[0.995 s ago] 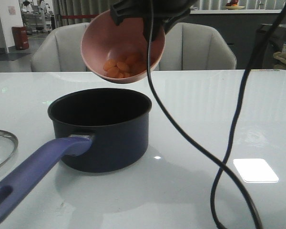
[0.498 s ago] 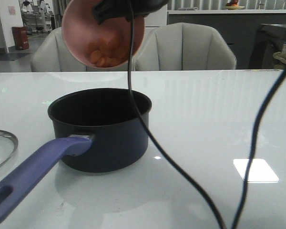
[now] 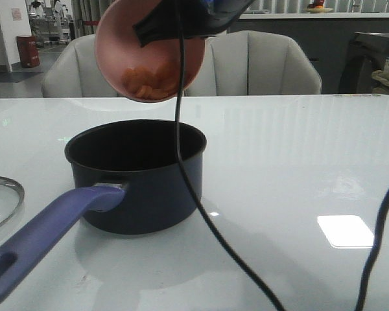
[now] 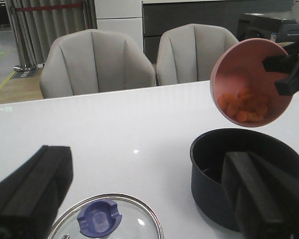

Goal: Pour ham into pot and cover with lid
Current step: 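Tilt the pink bowl with the right gripper to pour ham into pot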

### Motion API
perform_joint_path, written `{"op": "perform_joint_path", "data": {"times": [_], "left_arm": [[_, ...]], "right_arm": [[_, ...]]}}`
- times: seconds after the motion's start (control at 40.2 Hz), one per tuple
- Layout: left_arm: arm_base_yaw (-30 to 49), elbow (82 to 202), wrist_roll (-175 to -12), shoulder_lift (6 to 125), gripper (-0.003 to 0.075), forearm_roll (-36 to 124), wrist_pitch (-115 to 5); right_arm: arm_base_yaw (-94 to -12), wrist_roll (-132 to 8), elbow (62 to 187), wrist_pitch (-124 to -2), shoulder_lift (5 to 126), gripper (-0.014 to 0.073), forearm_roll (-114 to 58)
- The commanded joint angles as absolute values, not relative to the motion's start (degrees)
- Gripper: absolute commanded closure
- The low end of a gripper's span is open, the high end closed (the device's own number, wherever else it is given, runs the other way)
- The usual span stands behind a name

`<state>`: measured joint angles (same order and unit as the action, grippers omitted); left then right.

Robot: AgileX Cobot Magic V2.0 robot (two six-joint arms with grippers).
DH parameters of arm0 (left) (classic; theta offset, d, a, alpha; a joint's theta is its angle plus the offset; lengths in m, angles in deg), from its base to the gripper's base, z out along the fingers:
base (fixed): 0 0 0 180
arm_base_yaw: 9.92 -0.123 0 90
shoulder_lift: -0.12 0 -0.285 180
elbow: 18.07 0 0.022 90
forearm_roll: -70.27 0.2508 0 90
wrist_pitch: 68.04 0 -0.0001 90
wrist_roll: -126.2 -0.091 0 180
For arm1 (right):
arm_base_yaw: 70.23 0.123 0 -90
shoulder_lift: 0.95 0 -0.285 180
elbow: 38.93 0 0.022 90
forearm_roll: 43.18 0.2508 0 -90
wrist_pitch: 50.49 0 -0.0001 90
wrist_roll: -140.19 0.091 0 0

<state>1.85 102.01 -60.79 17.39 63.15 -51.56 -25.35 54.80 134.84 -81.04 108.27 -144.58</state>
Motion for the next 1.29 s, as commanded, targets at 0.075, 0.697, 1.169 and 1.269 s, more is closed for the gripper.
{"op": "perform_joint_path", "data": {"times": [0.075,0.697,1.169,1.269], "left_arm": [[2.30,103.56,-60.86,17.96,0.0073,62.95,-55.97],[2.30,103.56,-60.86,17.96,0.0073,62.95,-55.97],[2.30,103.56,-60.86,17.96,0.0073,62.95,-55.97],[2.30,103.56,-60.86,17.96,0.0073,62.95,-55.97]], "right_arm": [[-23.33,54.73,136.59,-83.34,102.46,0.0452,-148.42],[-23.33,55.70,136.59,-82.94,102.22,0.0452,-148.42],[-26.85,35.87,139.48,-76.17,102.09,0.0452,-127.51],[-27.84,29.32,140.13,-73.71,102.04,0.0452,-120.86]]}}
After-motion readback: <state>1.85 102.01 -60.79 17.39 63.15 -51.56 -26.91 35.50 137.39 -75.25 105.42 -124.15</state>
